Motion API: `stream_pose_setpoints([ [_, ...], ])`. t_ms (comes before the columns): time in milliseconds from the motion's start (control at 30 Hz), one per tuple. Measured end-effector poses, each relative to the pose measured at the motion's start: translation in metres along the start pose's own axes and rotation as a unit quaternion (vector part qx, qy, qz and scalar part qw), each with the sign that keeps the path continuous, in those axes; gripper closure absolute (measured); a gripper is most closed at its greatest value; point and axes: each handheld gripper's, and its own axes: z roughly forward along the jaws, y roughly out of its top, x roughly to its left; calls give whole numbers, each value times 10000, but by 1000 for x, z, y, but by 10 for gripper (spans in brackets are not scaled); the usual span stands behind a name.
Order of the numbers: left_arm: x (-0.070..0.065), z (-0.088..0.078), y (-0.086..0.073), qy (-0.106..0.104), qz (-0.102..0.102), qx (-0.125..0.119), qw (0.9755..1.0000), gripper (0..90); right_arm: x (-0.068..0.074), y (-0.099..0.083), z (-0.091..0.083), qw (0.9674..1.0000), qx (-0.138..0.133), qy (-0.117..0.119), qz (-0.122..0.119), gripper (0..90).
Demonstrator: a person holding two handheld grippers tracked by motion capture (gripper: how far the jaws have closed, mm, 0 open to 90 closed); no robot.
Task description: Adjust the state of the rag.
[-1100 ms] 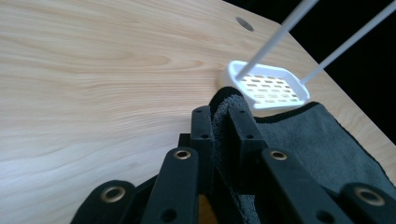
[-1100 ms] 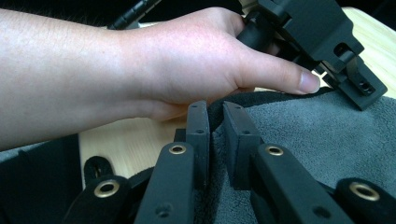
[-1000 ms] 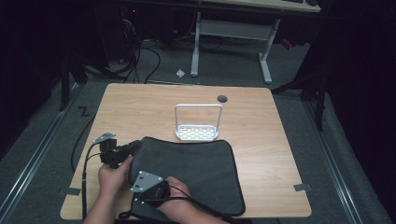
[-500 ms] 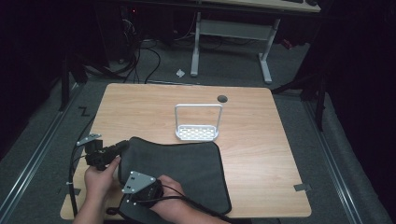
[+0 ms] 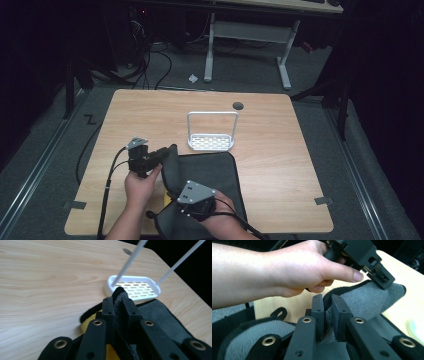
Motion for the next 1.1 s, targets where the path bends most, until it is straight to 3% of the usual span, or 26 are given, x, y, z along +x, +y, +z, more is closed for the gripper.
stream_pose_setpoints([
  [267,-30,33,0,-16,306,224,9993,814,-24,-38,-31,9989,175,-287,324,817],
  [633,-62,68,6,-86,597,505,9969,813,-47,-67,-57,9955,349,-593,645,816],
  [733,-67,74,5,-98,534,520,9972,812,-51,-75,-63,9945,437,-646,694,816],
  [833,-71,82,4,-52,637,647,9959,811,-54,-82,-68,9934,502,-712,748,814],
  [1100,-86,93,8,-126,686,696,9951,809,-59,-93,-80,9913,609,-856,789,813],
])
